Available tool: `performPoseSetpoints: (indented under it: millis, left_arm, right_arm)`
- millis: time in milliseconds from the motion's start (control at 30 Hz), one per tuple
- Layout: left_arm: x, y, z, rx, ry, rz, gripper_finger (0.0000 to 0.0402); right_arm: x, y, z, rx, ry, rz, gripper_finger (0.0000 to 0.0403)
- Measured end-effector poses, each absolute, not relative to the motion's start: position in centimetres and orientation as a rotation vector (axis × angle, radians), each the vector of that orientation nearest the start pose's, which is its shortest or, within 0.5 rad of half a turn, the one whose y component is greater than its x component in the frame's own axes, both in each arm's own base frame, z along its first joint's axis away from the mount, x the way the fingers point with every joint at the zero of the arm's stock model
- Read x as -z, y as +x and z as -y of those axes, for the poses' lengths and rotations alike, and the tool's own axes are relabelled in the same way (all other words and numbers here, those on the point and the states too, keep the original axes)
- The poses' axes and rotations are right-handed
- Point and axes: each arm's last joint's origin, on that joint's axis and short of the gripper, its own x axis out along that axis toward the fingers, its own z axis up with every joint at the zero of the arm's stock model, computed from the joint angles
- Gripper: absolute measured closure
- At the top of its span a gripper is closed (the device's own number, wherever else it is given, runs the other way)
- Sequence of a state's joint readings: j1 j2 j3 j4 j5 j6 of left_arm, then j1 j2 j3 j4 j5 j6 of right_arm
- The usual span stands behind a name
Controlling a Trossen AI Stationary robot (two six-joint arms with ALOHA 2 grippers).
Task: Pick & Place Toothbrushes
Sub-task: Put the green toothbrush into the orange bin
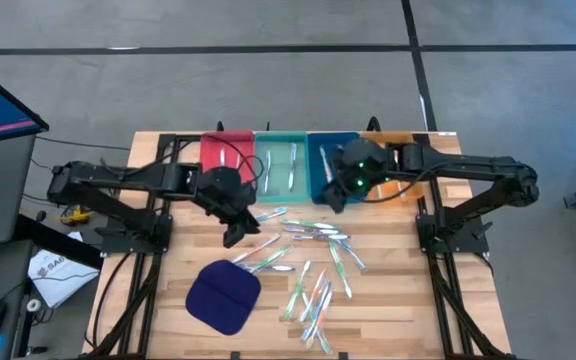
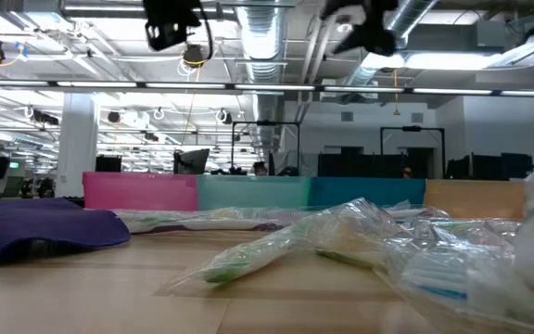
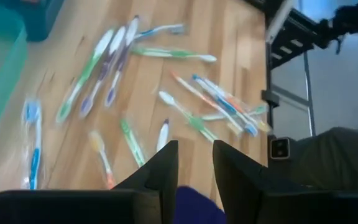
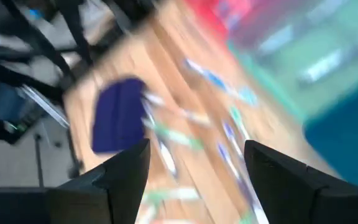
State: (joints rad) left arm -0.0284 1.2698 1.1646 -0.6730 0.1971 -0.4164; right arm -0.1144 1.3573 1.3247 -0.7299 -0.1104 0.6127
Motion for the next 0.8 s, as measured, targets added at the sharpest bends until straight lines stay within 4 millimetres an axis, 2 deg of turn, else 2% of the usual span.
performPoseSetpoints:
  millis: [133, 300, 567, 800]
  left_arm:
    - [-30.8, 25.3, 1.3, 0.038, -0.501, -0.759, 0.0308]
    - [-29.9, 24.8, 1.2, 0.043, -0.553, -0.674, 0.0308]
    - [-30.2, 24.7, 1.2, 0.059, -0.559, -0.576, 0.0308]
    - [-30.7, 25.0, 1.1, 0.049, -0.543, -0.508, 0.0308]
  right_arm:
    - [-33.6, 26.6, 2.4, 0.29, 0.68, -0.91, 0.0147]
    - [-33.0, 25.7, 1.3, 0.3, 0.668, -1.035, 0.0147]
    - [-31.3, 25.5, -1.5, 0.233, 0.613, -1.124, 0.0147]
    - [-30.4, 26.1, -3.9, 0.132, 0.564, -1.09, 0.0147]
